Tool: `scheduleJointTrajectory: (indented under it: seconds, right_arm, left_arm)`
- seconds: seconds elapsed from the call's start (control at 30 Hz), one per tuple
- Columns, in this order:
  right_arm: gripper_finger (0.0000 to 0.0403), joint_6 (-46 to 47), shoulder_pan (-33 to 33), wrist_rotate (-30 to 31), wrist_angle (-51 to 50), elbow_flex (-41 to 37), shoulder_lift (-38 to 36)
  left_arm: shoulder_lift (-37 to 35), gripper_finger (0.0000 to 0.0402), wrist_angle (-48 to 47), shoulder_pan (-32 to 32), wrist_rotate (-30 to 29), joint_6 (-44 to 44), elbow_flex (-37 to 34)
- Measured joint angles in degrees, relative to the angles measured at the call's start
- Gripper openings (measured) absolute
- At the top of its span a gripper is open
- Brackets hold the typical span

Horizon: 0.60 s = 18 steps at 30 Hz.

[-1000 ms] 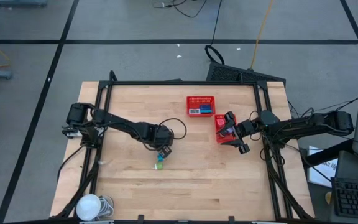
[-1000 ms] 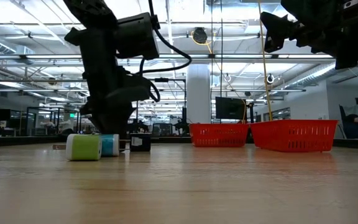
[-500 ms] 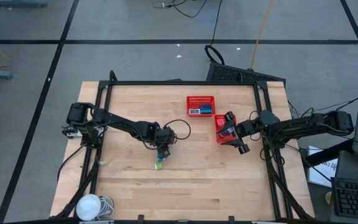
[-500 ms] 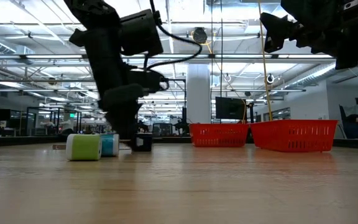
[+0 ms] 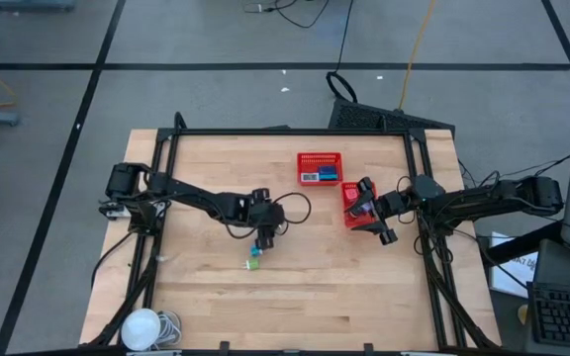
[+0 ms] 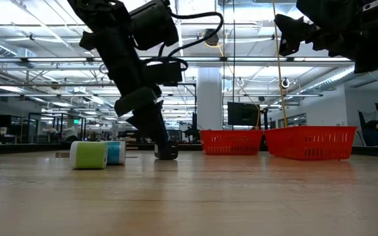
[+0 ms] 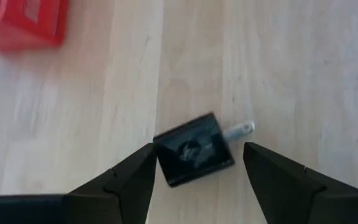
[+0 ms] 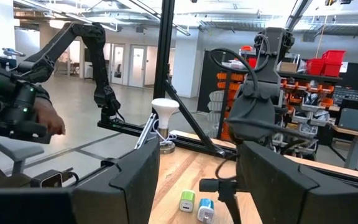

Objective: Pick & Place Office items
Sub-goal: Put the black charger adapter into the bottom red bin

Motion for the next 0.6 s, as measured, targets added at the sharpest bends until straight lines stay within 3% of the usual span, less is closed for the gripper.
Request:
scheduleJointTrajectory:
  seconds: [0.37, 0.6]
  right_arm:
    - [0.0212, -0.03, 0.02, -0.02, 0.02, 0.0, 0.0]
    - [0.0212, -0.01, 0.02, -0.02, -0.43, -0.02, 0.02]
  left_arm:
    - [0.92, 0.0246, 11.29, 0.01, 0.47, 10.44, 0.02]
    - [5.84, 0.0246, 12.04, 1.76, 9.63, 11.79, 0.04]
